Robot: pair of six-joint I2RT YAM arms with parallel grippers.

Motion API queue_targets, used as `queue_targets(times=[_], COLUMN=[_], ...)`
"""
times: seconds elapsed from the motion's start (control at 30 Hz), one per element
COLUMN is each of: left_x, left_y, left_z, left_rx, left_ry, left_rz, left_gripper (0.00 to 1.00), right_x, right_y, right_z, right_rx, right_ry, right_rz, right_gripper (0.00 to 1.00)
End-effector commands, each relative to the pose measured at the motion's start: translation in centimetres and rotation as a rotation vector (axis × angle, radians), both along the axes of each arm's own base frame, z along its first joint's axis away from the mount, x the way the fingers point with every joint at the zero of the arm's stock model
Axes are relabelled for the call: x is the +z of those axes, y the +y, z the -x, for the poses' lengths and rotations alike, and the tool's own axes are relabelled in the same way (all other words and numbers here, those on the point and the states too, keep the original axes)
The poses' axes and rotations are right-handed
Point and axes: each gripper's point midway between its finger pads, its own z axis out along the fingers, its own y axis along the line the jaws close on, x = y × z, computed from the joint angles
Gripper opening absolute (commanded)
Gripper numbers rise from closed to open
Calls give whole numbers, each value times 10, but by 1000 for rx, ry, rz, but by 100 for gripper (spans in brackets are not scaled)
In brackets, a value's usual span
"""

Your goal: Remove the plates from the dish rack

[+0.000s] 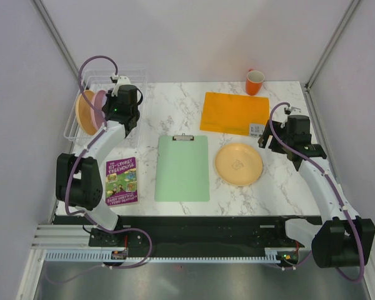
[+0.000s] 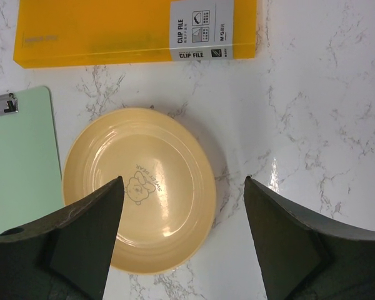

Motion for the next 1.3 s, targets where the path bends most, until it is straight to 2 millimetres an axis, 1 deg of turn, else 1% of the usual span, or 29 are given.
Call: queue_targets(times=[0.0, 0.03, 0.1, 0.37, 0.47, 0.53, 0.57, 0.6, 0.63, 0.67, 0.7, 0.73, 0.77, 0.8, 0.83, 0.87, 0.9, 0.93, 0.97, 1.0, 1.03, 1.07, 1.1, 1.17, 1.2, 1.23, 1.27], left_x=[73, 78, 85, 108, 121, 127, 134, 136, 138, 147, 136, 134, 131, 138, 127, 123, 126, 118, 110, 110, 98, 94, 90, 77, 72, 64, 62], left_y=[11, 10, 10, 11, 11, 9, 5, 2, -2, -14, -18, -33, -44, -51, -69, -80, -88, -105, -117, -125, -142, -151, -161, -184, -191, -199, -208], left_z=[13, 11, 15, 23, 28, 30, 35, 37, 40, 42, 48, 45, 47, 57, 58, 63, 70, 75, 78, 84, 89, 92, 95, 103, 106, 110, 113], left_rx=[74, 81, 88, 108, 107, 92, 73, 54, 32, -26, -62, -151, -186, -234, -328, -355, -392, -468, -488, -520, -559, -587, -612, -657, -663, -671, -689], left_ry=[-168, -193, -194, -230, -251, -262, -280, -273, -280, -334, -266, -270, -303, -332, -288, -311, -325, -287, -284, -288, -261, -246, -231, -182, -170, -151, -141], left_rz=[-33, -37, -62, -111, -121, -116, -109, -109, -94, -29, -8, 55, 158, 223, 291, 395, 454, 527, 612, 660, 758, 805, 841, 920, 943, 975, 992], left_gripper=[2, 2, 2, 2, 2, 2, 2, 2, 2, 2, 2, 2, 2, 2, 2, 2, 2, 2, 2, 2, 2, 2, 2, 2, 2, 2, 2], right_x=[3, 3, 3, 4, 7, 10, 12, 13, 19, 24, 29, 37, 45, 51, 58, 65, 71, 76, 82, 86, 91, 98, 101, 108, 109, 109, 113], right_y=[3, 3, 3, 5, 5, 7, 9, 10, 11, 15, 19, 23, 27, 37, 44, 51, 63, 71, 77, 89, 96, 103, 118, 133, 147, 153, 160], right_z=[-4, -4, -4, -4, -4, -4, -5, -4, -5, -3, -3, -4, -4, -2, -2, -3, 1, 2, 2, 5, 7, 7, 12, 13, 18, 20, 19], right_rx=[8, 10, 10, 15, 17, 19, 28, 31, 34, 53, 75, 91, 108, 154, 176, 206, 259, 274, 294, 325, 338, 354, 392, 407, 442, 444, 447], right_ry=[-26, -26, -26, -29, -36, -42, -46, -45, -56, -66, -78, -97, -117, -127, -141, -163, -171, -178, -198, -203, -210, -232, -234, -254, -252, -254, -267], right_rz=[-17, -17, -19, -23, -27, -34, -45, -52, -54, -70, -82, -94, -111, -151, -182, -208, -252, -289, -307, -324, -344, -355, -368, -394, -405, -414, -435], right_gripper=[84, 84, 85, 85, 85, 85, 85, 84, 83, 82, 82, 81, 81, 81, 80, 79, 79, 79, 79, 79, 79, 79, 79, 79, 79, 79, 79])
